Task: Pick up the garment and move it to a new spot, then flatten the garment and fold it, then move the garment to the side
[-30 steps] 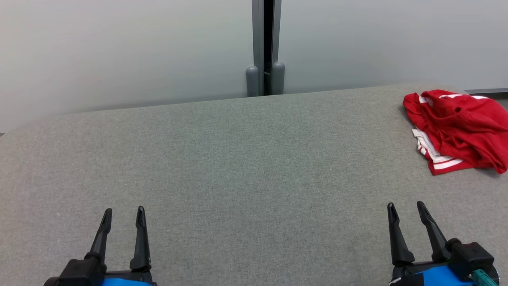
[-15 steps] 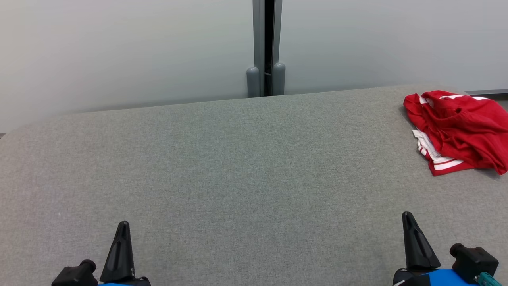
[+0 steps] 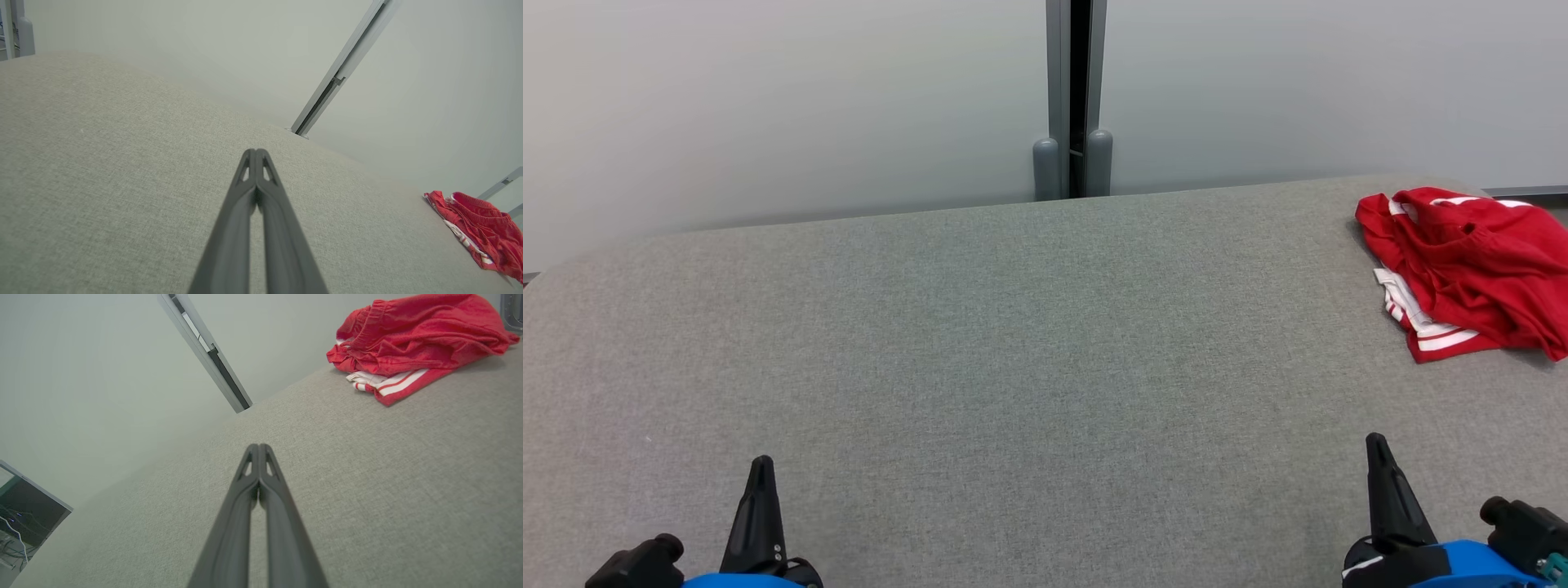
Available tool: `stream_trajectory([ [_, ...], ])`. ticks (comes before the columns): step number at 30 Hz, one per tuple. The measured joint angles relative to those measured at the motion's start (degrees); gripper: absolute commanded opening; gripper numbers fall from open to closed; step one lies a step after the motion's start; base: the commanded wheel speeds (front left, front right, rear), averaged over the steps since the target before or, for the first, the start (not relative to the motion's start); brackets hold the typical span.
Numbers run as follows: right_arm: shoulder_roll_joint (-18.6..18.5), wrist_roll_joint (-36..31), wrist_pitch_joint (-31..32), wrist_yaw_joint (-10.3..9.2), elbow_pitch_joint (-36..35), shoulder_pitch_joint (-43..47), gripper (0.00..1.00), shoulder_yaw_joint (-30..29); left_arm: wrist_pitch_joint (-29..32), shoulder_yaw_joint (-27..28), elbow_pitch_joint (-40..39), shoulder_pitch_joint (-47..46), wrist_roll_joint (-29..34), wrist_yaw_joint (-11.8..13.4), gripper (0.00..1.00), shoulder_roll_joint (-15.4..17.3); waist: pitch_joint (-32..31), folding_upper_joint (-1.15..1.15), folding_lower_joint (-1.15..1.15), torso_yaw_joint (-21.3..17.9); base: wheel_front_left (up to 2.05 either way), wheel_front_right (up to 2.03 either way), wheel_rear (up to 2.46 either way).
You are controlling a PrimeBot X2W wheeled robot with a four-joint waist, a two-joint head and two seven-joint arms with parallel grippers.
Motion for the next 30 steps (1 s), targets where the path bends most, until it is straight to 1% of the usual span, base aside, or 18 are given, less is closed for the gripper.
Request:
stream_trajectory([
  [14,0.2,12.2,3.1,0.00,0.3,-1.4,0.00,-1.0,3.2,1.3,0.4,-1.0,-12.2,-1.0,0.00,0.0,-0.1,0.00,0.00,0.2,0.00,0.00,0.00],
  [30,0.5,24.3,6.1,-0.01,0.5,-2.8,0.00,-2.1,6.2,2.4,0.9,-2.2,-24.0,-2.0,0.00,0.1,-0.1,0.00,0.00,0.5,0.00,0.00,0.00],
])
